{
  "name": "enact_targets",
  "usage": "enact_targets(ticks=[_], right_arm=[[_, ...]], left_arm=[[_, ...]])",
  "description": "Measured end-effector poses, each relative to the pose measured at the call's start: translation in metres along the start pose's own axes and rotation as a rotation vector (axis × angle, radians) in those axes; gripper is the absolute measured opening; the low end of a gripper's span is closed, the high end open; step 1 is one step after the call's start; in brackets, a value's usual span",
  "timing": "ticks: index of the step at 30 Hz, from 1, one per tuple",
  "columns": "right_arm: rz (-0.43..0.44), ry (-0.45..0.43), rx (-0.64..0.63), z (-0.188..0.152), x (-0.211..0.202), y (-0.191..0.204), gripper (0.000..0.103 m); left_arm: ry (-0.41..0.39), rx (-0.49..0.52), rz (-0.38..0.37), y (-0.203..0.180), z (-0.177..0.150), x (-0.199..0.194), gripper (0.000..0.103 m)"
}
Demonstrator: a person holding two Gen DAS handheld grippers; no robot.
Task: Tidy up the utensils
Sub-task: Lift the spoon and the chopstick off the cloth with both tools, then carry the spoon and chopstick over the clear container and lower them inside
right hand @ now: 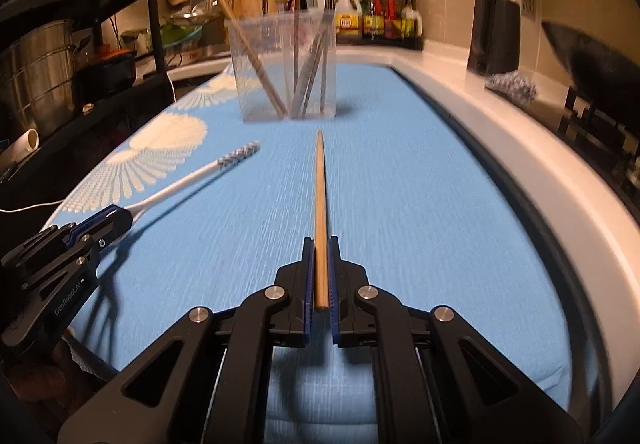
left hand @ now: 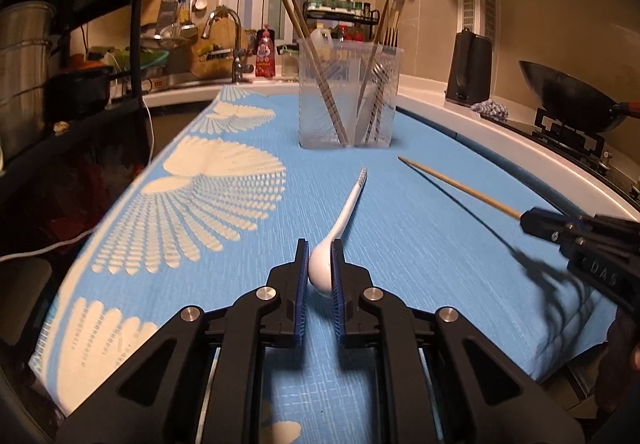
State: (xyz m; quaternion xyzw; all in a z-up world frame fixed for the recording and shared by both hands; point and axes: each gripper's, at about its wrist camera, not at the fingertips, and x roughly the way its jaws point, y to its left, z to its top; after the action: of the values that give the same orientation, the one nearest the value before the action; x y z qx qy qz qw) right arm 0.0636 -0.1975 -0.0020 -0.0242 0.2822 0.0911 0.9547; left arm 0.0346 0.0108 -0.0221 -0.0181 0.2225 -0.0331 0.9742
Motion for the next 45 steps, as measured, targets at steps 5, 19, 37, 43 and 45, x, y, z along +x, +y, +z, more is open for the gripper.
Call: enact_targets(ticks=[5,19,37,43,45], right_arm=[[-0.025,-0.087,-0.038,0.025,-0.022,-0.003,0.007],[-0.015,-0.215,-0.057,0.086,-0.055,-0.006,0.007],[0.044,-0.209,-0.048,0.149,-0.041,-0.003,0.007],[0.052,-0.215,-0.042,0.175,-0.038,-0.012,0.007],[0.062,-0.219,-0.036,0.187,-0.037,-0.016,0.007]], left_arm=[[-0.079,0.030,0.014,-0.002,0.022,-0.019,0.011],[-0.192,0.091,-0.001,-0.004,0.076,-0.044,0.012],[-0.109,0.019,-0.112,0.021,0.155,-0.026,0.012],[-0.052,0.002,-0.140,0.032,0.191,-0.011,0.012],[-0.028,0.018,-0.132,0.032,0.206,-0.006,0.012]])
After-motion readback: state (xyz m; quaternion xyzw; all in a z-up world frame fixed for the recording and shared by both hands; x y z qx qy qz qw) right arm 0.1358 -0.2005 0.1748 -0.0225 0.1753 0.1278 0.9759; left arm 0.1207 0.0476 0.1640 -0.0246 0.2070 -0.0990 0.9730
